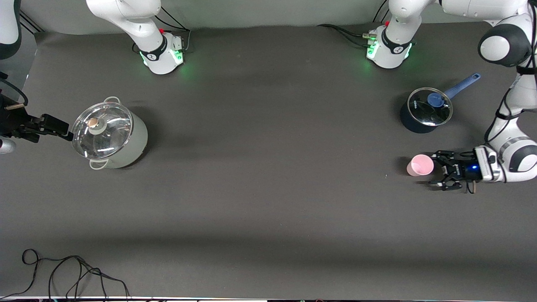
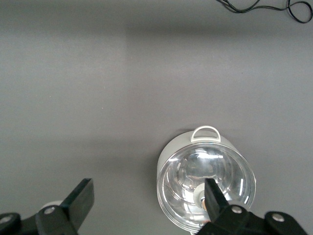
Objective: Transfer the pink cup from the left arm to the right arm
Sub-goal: 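Lower the left gripper around the pink cup and close it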
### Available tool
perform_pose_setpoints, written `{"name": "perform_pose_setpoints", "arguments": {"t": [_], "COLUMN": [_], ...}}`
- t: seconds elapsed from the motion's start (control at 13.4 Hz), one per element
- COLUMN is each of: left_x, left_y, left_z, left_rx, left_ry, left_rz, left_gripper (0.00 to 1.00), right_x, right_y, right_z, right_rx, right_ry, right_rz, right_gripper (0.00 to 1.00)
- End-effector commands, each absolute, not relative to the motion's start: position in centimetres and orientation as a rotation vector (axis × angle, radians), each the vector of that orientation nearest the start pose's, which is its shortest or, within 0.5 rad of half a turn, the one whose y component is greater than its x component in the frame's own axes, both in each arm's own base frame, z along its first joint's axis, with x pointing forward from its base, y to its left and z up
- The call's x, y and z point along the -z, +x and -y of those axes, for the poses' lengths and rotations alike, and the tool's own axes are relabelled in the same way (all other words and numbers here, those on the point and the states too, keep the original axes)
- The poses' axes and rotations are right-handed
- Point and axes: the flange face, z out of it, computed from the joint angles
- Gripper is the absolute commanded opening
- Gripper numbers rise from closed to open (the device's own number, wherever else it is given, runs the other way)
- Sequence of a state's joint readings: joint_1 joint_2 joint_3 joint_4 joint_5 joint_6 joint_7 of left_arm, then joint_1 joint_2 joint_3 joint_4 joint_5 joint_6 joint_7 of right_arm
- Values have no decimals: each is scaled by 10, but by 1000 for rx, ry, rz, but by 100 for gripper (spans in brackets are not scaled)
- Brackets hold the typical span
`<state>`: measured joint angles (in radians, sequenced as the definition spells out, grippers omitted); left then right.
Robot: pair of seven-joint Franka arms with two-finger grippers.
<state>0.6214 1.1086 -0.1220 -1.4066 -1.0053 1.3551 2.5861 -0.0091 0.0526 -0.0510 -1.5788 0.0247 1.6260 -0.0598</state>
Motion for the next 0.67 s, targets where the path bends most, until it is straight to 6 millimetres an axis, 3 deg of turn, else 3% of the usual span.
{"name": "perform_pose_setpoints", "arguments": {"t": [0.0, 0.6], "left_x": [-58, -52], "left_y": [579, 583], "left_z": [-194, -164], "left_rx": [-1227, -1220], "left_ry": [1213, 1192], "left_rz": [1283, 1258], "left_gripper": [98, 98], "right_x": [-604, -603], "right_y": [570, 571], "right_z": [29, 31], "right_rx": [-10, -13], "right_ry": [-3128, -3126], "right_rz": [40, 35], "right_gripper": [100, 100]}}
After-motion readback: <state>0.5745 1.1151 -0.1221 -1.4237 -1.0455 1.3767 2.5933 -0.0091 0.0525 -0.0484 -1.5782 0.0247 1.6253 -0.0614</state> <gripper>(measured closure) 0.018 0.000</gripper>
